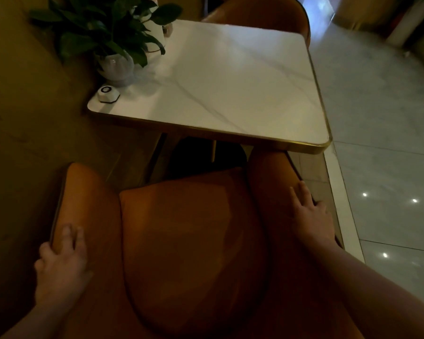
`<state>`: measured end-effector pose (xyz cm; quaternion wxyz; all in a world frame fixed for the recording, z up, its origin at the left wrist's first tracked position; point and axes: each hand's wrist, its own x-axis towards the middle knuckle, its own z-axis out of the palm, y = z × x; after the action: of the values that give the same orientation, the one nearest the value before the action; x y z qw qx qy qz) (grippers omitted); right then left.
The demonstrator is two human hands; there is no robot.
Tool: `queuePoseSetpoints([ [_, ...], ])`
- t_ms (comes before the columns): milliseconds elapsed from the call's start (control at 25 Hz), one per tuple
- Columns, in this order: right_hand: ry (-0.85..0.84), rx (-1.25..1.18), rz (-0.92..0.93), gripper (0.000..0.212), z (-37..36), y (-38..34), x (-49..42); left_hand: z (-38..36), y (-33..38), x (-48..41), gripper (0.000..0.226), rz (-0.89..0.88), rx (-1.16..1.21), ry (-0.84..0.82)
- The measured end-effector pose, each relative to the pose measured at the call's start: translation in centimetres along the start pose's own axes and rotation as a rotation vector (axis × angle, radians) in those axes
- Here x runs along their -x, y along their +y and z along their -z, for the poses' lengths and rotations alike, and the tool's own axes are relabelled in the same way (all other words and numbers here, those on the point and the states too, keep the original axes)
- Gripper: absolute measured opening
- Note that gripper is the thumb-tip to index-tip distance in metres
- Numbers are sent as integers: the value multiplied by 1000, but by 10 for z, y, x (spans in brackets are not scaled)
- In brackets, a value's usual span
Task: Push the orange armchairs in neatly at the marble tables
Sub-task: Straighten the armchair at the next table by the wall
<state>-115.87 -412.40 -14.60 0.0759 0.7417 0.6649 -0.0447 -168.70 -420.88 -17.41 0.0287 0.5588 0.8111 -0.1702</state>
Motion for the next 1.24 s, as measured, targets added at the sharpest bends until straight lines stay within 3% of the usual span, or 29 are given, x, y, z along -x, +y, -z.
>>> queuePoseSetpoints([
  [280,-9,1,-51,90,-4,11,16,17,9,-22,104,-94,-24,25],
  [480,-32,-13,-107,97,-12,4,29,37,18,-61,104,-151,-46,39],
  [640,-12,-51,-169,95,-19,-1,22,35,24,-75,104,-182,-173,84],
  [800,-24,-120,-216,121,-49,34,-10,33,27,-93,96,-282,-286,114],
  [920,-62,-235,-207,125,-75,53,-27,30,27,-100,91,-291,-288,111],
  [1240,-13,-93,-239,104,-8,-20,17,23,15,-123,92,-348,-280,137],
])
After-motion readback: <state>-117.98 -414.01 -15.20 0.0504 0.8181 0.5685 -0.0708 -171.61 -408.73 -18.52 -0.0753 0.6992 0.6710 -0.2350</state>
